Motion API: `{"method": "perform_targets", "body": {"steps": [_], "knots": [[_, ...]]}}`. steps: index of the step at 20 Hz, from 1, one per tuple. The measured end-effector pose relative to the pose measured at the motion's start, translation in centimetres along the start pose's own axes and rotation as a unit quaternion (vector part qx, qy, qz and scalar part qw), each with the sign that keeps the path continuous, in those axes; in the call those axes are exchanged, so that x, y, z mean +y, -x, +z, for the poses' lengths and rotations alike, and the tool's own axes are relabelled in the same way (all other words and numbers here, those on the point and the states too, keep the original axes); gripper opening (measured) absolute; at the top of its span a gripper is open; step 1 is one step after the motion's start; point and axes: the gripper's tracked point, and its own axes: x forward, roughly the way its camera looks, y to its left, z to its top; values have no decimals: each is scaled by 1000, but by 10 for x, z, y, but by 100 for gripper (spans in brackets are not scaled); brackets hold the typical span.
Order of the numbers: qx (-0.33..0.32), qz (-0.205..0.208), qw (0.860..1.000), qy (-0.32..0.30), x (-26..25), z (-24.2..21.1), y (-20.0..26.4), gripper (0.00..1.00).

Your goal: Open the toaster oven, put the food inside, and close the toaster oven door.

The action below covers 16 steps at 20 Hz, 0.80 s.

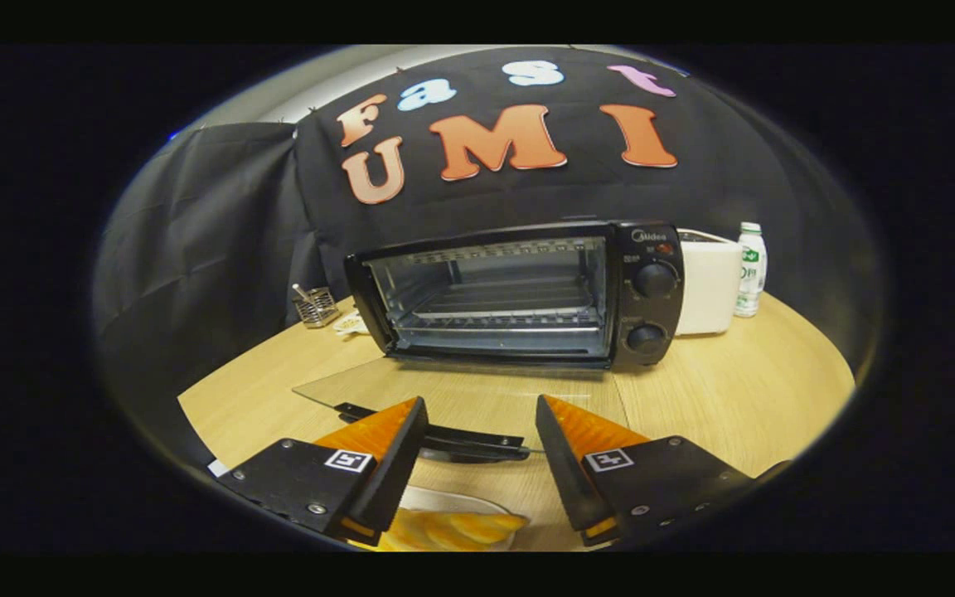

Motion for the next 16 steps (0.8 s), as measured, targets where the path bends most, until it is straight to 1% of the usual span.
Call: {"method": "perform_targets", "body": {"steps": [4,7,8,12,16], "knots": [[25,-13,999,-17,-10,-7,-8,76],[53,-25,998,-4,-15,-23,-15,75],[46,-29,999,4,-15,-21,-16,75],[53,-36,998,7,-17,-17,-15,75],[57,-31,998,-24,-13,-15,-1,75]]}}
